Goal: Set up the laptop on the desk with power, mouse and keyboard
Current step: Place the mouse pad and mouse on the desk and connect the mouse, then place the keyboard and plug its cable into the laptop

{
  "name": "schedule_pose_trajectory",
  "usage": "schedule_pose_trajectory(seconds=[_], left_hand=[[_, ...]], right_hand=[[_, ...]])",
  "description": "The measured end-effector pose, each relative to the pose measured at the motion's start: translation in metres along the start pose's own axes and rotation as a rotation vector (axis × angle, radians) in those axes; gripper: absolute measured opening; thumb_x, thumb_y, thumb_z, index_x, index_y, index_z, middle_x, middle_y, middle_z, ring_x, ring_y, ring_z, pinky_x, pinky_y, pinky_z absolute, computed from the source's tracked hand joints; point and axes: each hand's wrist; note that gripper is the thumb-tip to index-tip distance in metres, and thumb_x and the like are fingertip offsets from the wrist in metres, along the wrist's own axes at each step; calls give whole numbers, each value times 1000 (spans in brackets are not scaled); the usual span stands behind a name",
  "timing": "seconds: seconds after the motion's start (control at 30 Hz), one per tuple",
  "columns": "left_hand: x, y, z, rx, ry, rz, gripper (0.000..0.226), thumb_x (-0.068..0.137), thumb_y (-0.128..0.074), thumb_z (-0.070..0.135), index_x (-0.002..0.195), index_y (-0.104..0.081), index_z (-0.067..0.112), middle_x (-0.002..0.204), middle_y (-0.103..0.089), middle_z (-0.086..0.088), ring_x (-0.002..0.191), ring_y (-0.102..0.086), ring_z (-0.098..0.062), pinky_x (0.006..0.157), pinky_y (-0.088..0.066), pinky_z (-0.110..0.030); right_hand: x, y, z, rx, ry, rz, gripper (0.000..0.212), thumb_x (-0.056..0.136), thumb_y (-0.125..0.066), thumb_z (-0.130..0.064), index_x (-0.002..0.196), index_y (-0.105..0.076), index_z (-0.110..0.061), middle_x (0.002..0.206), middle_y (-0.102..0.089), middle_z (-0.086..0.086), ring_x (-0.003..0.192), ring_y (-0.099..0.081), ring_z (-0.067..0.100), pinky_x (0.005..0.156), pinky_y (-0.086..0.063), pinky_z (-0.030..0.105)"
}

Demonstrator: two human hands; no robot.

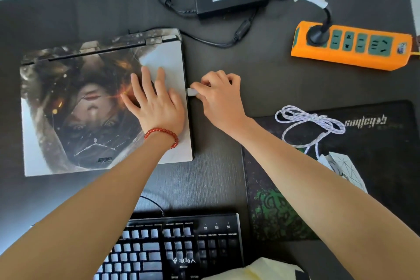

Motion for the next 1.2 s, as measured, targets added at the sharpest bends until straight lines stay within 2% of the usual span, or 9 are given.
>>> schedule_pose_trajectory(seconds=[0.2, 0.33, 0.5, 0.63, 0.77, 0.87, 0.97, 1.1, 1.2], left_hand=[[6, 26, -15, -108, -84, -240, 46, 93, -38, 26, 138, -33, 23, 154, -21, -5, 143, -10, -27, 114, -5, -53], [-18, 79, -41, -414, -133, -181, 33, 88, -50, 14, 120, -54, 9, 129, -51, -16, 120, -45, -33, 104, -37, -49], [-113, 114, -143, -339, -149, -147, 31, 85, -60, 18, 115, -59, 13, 122, -56, -9, 116, -51, -29, 101, -39, -48], [-166, 112, -220, -55, -165, -298, 57, 79, -48, 53, 128, -51, 25, 138, -46, -3, 133, -34, -29, 112, -20, -54], [-198, 107, -296, 101, -222, -354, 94, 62, -14, 90, 140, -27, 40, 154, -20, 1, 143, -9, -27, 111, 2, -56], [-204, 98, -328, 112, -273, -416, 91, 61, -37, 84, 137, 1, 51, 157, -2, 4, 144, 6, -26, 110, 2, -62], [-199, 92, -348, 90, -333, -435, 96, 64, -51, 74, 131, 16, 56, 156, 7, 6, 142, 14, -23, 111, 1, -61], [-170, 89, -358, 23, -415, -429, 94, 67, -49, 74, 129, 20, 58, 155, 14, 9, 142, 18, -22, 112, 2, -58], [-152, 91, -353, -7, -427, -439, 91, 70, -53, 69, 137, 8, 53, 156, 13, 8, 142, 18, -24, 112, 1, -58]], right_hand=[[-24, 27, -18, 0, -99, -123, 41, 90, -46, -15, 131, -45, -19, 130, -47, 2, 126, -37, 21, 106, -21, 41], [-75, 56, -50, 145, 46, -151, 32, 88, -48, -12, 117, -59, -10, 115, -62, 10, 107, -57, 30, 95, -41, 45], [-167, 43, -100, 128, 307, -275, 30, 80, -65, -18, 110, -67, -12, 104, -67, 9, 94, -64, 29, 87, -49, 49], [-196, 20, -129, -47, 430, -495, 47, 84, -56, -40, 127, -52, -22, 132, -51, 9, 128, -41, 29, 107, -22, 63], [-220, -14, -168, -218, 498, -580, 84, 73, -54, -65, 143, -16, -36, 156, -11, 12, 143, 4, 37, 104, 9, 72], [-228, -36, -183, -330, 460, -608, 96, 69, -51, -72, 141, 5, -42, 156, 13, 8, 136, 30, 34, 99, 22, 71], [-229, -49, -194, -398, 389, -604, 96, 71, -51, -69, 139, 12, -46, 156, 19, 4, 132, 37, 30, 99, 23, 70], [-222, -55, -206, -424, 283, -584, 94, 71, -51, -67, 138, 12, -50, 156, 16, 2, 134, 34, 27, 102, 18, 69], [-206, -53, -208, -453, 264, -595, 94, 71, -53, -67, 138, 11, -50, 156, 16, 2, 135, 32, 26, 104, 15, 69]])
Point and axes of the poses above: each hand's wrist, its own x-axis towards the middle knuckle, its own y-axis out of the back of the hand, z = x × y
